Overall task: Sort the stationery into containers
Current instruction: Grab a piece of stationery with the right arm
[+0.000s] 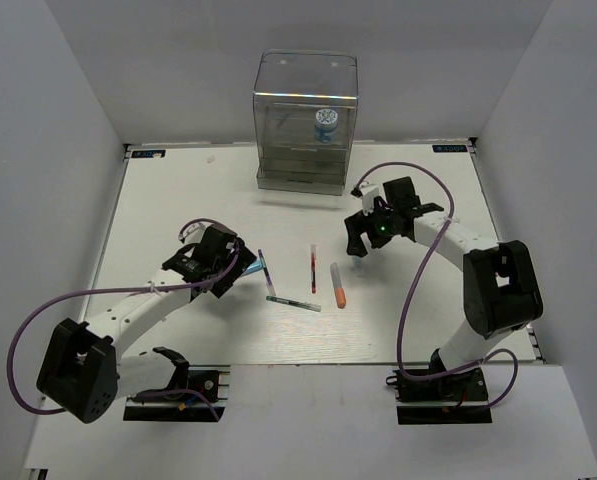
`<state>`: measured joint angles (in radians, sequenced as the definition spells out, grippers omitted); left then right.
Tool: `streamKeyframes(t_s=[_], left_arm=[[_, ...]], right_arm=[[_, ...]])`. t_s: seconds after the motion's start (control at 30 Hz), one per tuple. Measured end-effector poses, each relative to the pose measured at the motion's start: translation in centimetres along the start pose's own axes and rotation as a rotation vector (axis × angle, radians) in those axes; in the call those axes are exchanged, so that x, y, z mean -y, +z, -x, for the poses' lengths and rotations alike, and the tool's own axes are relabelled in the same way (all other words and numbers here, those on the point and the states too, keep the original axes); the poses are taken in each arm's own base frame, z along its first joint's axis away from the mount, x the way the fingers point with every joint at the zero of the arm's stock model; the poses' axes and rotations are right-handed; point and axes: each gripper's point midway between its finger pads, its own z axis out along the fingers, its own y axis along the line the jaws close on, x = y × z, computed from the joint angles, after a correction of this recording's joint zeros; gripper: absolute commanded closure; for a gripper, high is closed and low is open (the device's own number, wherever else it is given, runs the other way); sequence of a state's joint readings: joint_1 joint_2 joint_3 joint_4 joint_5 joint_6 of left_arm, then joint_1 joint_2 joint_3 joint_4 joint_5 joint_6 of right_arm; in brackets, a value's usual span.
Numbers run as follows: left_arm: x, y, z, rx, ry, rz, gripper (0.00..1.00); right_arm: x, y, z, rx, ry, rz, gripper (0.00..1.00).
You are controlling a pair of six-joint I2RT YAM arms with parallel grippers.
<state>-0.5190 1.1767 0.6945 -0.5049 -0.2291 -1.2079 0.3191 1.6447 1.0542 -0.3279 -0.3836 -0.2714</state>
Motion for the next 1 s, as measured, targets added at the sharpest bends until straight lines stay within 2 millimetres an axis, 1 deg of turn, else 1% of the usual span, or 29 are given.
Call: streamKeyframes(t_s=[0.13, 0.17, 0.23, 0.27, 0.33, 0.37, 0.4, 0.47, 0.53, 0.63, 0.73, 0.77, 0.8, 0.87, 0.9, 0.93, 0.97, 1.0], left_arm=[[0.0, 0.0, 0.0, 0.0, 0.003, -0.002, 0.04], [0.1, 0.0, 0.0, 0.0, 0.002, -0.004, 0.04], [0.0, -0.1, 0.0, 0.001, 0.002, -0.006, 0.04], [-0.1, -0.1, 0.0, 0.001, 0.002, -0.006, 0.04], [-0.3, 0.0, -0.1, -0.001, 0.002, -0.002, 0.04], [-0.4, 0.0, -0.2, -0.001, 0.003, 0.0, 0.04], [-0.4, 0.0, -0.2, -0.001, 0.003, 0.0, 0.04], [-0.4, 0.0, -0.1, 0.0, 0.003, 0.0, 0.04], [-0.4, 0.0, -0.1, 0.0, 0.003, 0.0, 0.04], [-0.4, 0.0, -0.1, 0.001, 0.003, 0.001, 0.04], [-0.4, 0.0, 0.0, 0.007, -0.002, 0.003, 0.04], [-0.4, 0.0, 0.0, 0.01, -0.007, 0.004, 0.02], [-0.4, 0.0, 0.1, 0.012, -0.01, 0.006, 0.02], [-0.5, 0.1, 0.1, 0.015, -0.023, 0.011, 0.0], [-0.5, 0.2, 0.1, 0.015, -0.029, 0.015, 0.0], [-0.6, 0.3, 0.1, 0.015, -0.037, 0.021, 0.0], [-0.7, 0.4, 0.1, 0.013, -0.043, 0.029, 0.0], [-0.8, 0.6, 0.1, 0.011, -0.046, 0.038, 0.0]], right_arm=[[0.8, 0.5, 0.5, 0.027, 0.051, -0.073, 0.1], [1.1, 0.6, 0.6, 0.032, 0.058, -0.095, 0.15], [1.7, 0.9, 0.9, 0.042, 0.068, -0.134, 0.21], [1.9, 1.1, 0.9, 0.045, 0.075, -0.15, 0.27], [2.2, 1.6, 0.7, 0.041, 0.084, -0.175, 0.32], [2.2, 2.0, 0.5, 0.033, 0.088, -0.183, 0.38], [2.1, 2.5, 0.2, 0.023, 0.09, -0.186, 0.38], [1.8, 3.4, -0.4, -0.001, 0.093, -0.19, 0.42], [1.3, 4.2, -0.9, -0.02, 0.09, -0.193, 0.42], [0.6, 4.8, -1.7, -0.039, 0.078, -0.198, 0.44], [0.4, 5.0, -1.9, -0.043, 0.072, -0.206, 0.49], [0.4, 5.0, -1.9, -0.045, 0.074, -0.21, 0.52], [0.5, 5.1, -1.9, -0.044, 0.077, -0.213, 0.6], [0.6, 5.2, -1.8, -0.04, 0.079, -0.215, 0.7], [0.7, 5.2, -1.8, -0.039, 0.08, -0.212, 0.79], [0.8, 5.3, -1.7, -0.039, 0.076, -0.209, 0.84], [0.8, 5.4, -1.5, -0.039, 0.072, -0.201, 0.88], [0.7, 5.5, -1.4, -0.042, 0.071, -0.191, 0.94]])
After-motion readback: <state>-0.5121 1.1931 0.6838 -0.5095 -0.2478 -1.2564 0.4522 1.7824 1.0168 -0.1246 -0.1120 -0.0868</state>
